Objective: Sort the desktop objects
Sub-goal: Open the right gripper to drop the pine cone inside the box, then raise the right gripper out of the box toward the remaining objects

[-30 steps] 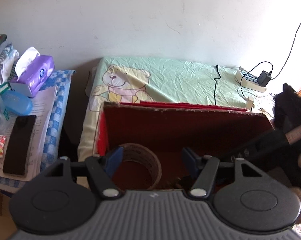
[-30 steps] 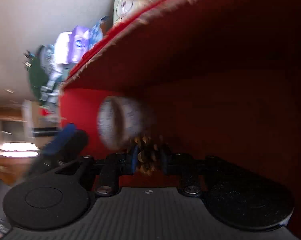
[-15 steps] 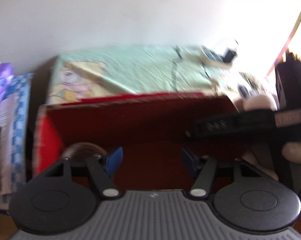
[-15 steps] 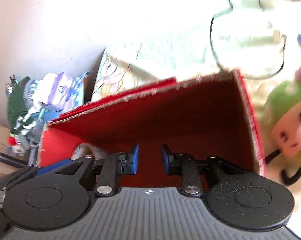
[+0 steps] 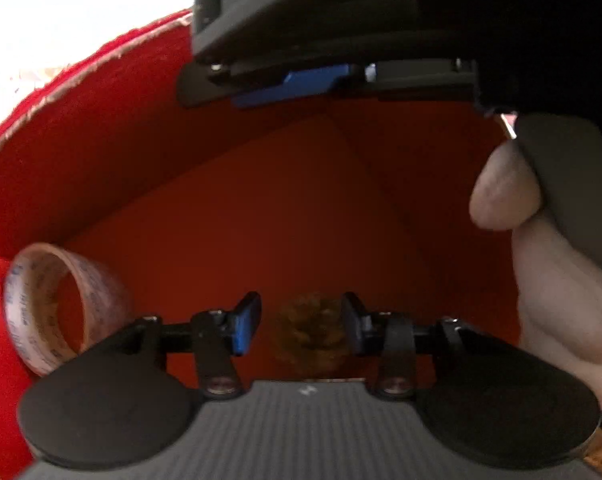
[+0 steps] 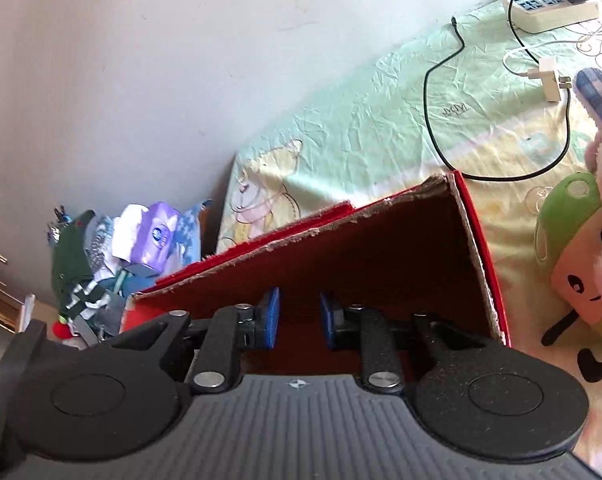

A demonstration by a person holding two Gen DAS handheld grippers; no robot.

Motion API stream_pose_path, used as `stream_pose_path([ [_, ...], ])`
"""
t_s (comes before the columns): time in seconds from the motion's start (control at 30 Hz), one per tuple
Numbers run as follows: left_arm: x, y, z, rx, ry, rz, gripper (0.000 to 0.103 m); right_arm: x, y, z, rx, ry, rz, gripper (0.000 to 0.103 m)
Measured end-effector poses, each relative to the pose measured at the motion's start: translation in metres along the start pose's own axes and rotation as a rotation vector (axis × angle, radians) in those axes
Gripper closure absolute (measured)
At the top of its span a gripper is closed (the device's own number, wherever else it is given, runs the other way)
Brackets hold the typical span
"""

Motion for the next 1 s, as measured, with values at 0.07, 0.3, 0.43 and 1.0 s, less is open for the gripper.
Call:
stream_pose_path([
  [0.07,-0.003,-0.004,0.001,-0.017,0.059,0.028,0.05,0.0,0.001,0.002,0.006,-0.009,-0.011,0.08],
  [0.3,0.001,-0.033,0.024,0.029,0.19,0.055,0.047,-0.003,0.001,0.004,0.012,-0.004,-0.014,0.079],
  [0.43,0.008,-0.047,0.045,0.122,0.283,0.03,0.048,-0.004,0.0,0.005,0.024,-0.008,-0.006,0.078],
  [1.0,0.034,-0.072,0.052,0.281,0.334,-0.089,0.032,-0.009,-0.003,0.008,0.073,-0.047,0.035,0.075],
])
Point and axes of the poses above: each gripper's, at about its wrist camera, not at the fingertips, and x roughly against the way its jaws point, z to its left, y to its top, the point moved 4 cm from there along -x, roughly the way its jaws point, and after that the axes turned 3 degrees about z, right-handed, at the moved point
